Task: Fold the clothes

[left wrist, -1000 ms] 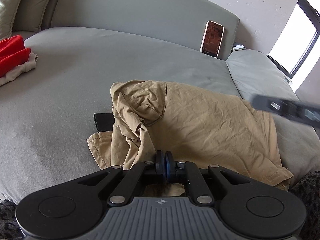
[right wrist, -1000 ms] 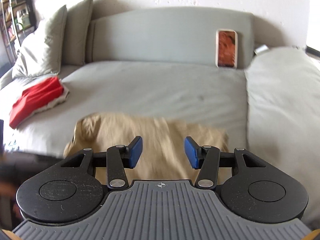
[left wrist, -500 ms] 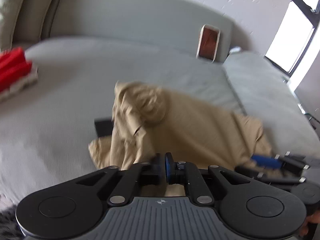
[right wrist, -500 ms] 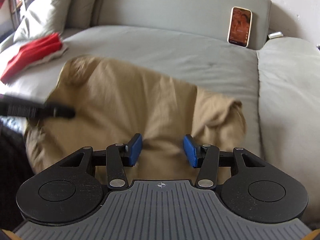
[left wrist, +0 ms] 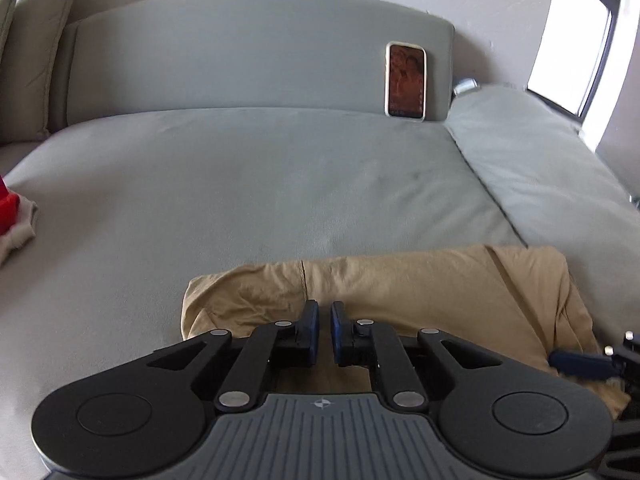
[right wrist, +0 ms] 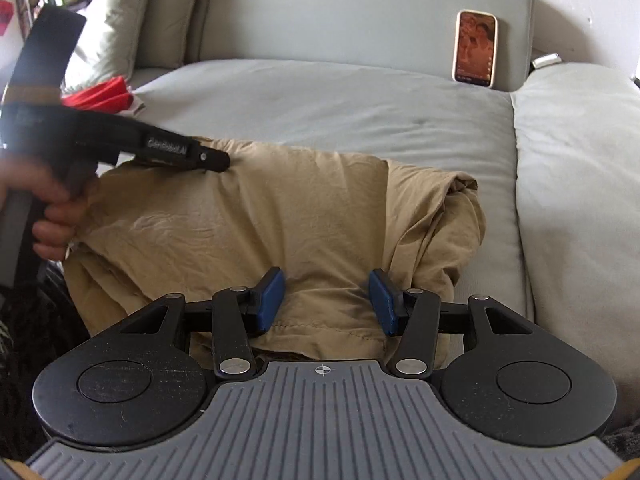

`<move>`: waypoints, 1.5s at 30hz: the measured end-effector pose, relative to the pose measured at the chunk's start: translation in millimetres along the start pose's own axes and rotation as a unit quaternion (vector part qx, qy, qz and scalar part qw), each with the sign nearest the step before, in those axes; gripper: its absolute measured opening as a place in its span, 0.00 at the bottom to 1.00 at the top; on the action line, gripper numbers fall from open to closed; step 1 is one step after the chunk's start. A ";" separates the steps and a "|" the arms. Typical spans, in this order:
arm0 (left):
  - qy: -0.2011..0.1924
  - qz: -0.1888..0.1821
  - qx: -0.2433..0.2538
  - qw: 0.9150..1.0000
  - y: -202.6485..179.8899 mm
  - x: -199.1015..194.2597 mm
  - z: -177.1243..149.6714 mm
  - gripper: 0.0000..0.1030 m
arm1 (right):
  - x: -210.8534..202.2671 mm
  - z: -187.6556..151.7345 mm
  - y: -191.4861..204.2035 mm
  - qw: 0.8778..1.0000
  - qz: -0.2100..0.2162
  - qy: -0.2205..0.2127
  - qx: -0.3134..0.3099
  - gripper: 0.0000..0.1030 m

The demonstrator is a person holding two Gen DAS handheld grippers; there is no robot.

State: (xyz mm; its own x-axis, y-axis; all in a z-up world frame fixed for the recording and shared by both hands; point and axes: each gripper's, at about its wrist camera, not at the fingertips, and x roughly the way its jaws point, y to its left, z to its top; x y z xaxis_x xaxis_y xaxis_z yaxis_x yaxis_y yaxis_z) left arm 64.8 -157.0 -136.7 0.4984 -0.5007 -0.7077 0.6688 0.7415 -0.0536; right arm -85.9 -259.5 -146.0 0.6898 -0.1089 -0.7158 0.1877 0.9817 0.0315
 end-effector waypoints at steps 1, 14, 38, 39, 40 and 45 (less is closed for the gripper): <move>0.005 0.007 0.014 1.000 -2.5 -5.0 -2.5 0.10 | 0.2 0.1 0.5 1.000 -0.001 0.000 -0.002 0.52; 0.035 -0.027 -0.027 0.999 -2.0 -43.2 -54.3 0.03 | -27.7 -6.8 6.9 0.999 -0.004 0.038 -0.001 0.53; 0.033 -0.039 -0.040 0.998 0.7 -40.4 -51.8 0.03 | 28.4 26.2 -65.9 0.991 -0.097 0.009 0.097 0.42; 0.032 -0.038 -0.039 0.998 0.4 -40.4 -51.9 0.03 | 22.5 26.2 -73.7 0.989 -0.084 0.020 0.124 0.42; 0.032 -0.038 -0.039 0.998 0.0 -40.2 -52.1 0.03 | 16.1 27.0 -77.1 0.987 -0.082 0.025 0.135 0.42; 0.028 -0.037 -0.037 0.998 -0.7 -40.1 -53.7 0.03 | -23.9 32.3 -71.6 0.982 -0.102 -0.018 0.159 0.36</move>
State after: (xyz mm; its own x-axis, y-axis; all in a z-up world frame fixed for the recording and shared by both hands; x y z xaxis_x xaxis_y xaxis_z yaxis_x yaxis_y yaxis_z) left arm 14.8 -113.5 -146.1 0.4158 -0.5311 -0.7382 0.6586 0.7357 -0.1584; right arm -93.2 -332.3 -108.6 0.6374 -0.3097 -0.7056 0.5300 0.8409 0.1096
